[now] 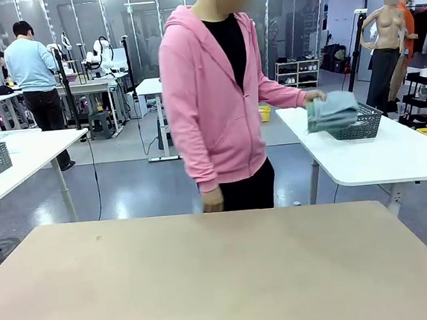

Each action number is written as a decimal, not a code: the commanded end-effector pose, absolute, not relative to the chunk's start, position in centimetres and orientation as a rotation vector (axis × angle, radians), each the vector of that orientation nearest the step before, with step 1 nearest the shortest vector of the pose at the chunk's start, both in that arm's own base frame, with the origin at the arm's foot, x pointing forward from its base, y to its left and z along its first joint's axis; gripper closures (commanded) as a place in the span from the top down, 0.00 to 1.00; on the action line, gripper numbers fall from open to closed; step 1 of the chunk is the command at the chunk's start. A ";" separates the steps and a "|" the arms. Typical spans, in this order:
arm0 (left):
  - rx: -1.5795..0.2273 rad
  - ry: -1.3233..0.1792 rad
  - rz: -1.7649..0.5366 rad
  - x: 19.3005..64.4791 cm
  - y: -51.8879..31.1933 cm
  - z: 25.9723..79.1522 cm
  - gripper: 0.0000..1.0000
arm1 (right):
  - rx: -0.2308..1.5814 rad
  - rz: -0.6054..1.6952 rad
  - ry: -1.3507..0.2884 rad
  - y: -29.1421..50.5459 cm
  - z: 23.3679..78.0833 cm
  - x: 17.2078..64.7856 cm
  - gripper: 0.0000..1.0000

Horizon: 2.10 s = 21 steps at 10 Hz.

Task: Fold the towels and place them in the basket.
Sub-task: Stack the folded Towel with hook on the right side of the table.

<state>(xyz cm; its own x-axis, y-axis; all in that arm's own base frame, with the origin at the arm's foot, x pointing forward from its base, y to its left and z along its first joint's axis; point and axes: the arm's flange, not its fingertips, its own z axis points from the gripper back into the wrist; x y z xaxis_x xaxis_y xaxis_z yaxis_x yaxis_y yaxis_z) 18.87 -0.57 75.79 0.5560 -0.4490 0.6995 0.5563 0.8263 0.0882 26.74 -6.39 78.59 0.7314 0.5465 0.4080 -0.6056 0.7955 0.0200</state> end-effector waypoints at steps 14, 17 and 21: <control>-0.152 -0.785 -0.603 18.9 -0.6 76.2 1.00 | 0.153 0.627 -0.394 -6.5 78.7 26.7 1.00; -0.152 -0.785 -0.603 18.9 -0.6 76.2 1.00 | 0.153 0.627 -0.394 -6.5 78.7 26.7 1.00; -0.152 -0.785 -0.603 18.9 -0.6 76.2 1.00 | 0.153 0.627 -0.394 -6.5 78.7 26.7 1.00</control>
